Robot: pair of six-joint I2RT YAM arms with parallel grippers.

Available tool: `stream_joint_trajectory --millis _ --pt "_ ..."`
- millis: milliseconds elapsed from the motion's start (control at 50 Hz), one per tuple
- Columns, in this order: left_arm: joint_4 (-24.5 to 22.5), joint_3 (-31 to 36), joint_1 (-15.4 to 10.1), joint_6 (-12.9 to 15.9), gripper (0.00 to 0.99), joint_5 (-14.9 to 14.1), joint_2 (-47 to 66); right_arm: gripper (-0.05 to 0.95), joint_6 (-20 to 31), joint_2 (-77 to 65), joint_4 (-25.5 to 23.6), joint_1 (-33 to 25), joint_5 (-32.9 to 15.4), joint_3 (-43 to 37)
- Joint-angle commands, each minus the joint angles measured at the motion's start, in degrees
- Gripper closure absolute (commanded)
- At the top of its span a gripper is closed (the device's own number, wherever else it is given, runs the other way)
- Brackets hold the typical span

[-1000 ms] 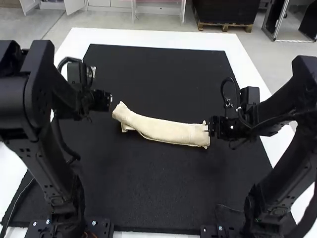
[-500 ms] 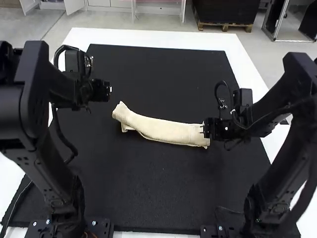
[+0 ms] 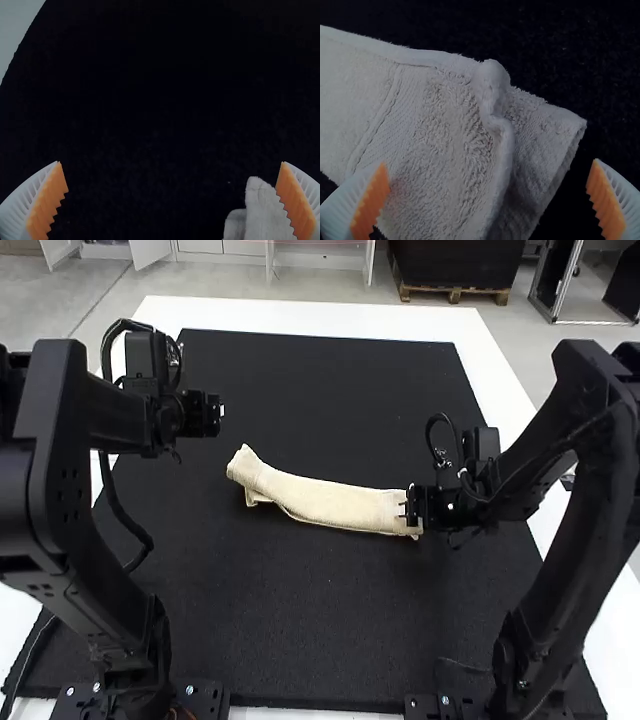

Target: Fold the towel.

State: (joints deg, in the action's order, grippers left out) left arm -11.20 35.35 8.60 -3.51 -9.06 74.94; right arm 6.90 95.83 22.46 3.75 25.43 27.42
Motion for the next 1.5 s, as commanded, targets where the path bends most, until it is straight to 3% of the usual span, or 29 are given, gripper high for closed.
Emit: stream_joint_trajectory --millis 0,60,140,200,500,740,920,1200,1480 --pt "0.13 1.47 -0.08 -0.8 0.025 -0.52 -2.25 0.12 -0.3 2.43 1.45 1.7 -0.29 1.58" --pt "0.48 1.47 -0.08 -1.06 0.025 -0.52 -2.51 0.32 -0.22 4.1 1.71 2.49 0.41 1.85" --pt "0.74 1.3 -0.08 -1.15 0.025 -0.52 -2.87 0.82 -0.04 6.91 3.12 3.28 1.38 1.94" --pt "0.92 1.03 -0.08 -1.24 0.025 -0.52 -3.22 0.92 -0.22 8.14 3.12 3.02 4.01 2.29" --pt "1.53 -0.81 0.19 -1.15 0.025 -0.52 -4.27 0.92 -0.13 1.46 -0.49 -2.69 5.07 2.9" --pt "1.27 -2.48 0.01 -1.24 0.025 -0.34 -5.06 0.92 0.05 -10.93 -11.47 -5.07 7.18 7.39" --pt "1.71 -2.57 -0.08 -1.24 0.025 -0.08 -4.98 0.92 -0.04 -13.3 -15.95 -3.92 8.14 10.29" --pt "2.85 -3.27 0.01 -1.24 0.025 0.27 -6.65 0.92 -2.94 -13.3 -15.69 2.76 8.14 11.6" --pt "3.38 -5.73 -0.08 -1.24 0.025 0.8 -9.28 0.92 -8.39 -10.58 -11.21 12.51 8.14 13.19"
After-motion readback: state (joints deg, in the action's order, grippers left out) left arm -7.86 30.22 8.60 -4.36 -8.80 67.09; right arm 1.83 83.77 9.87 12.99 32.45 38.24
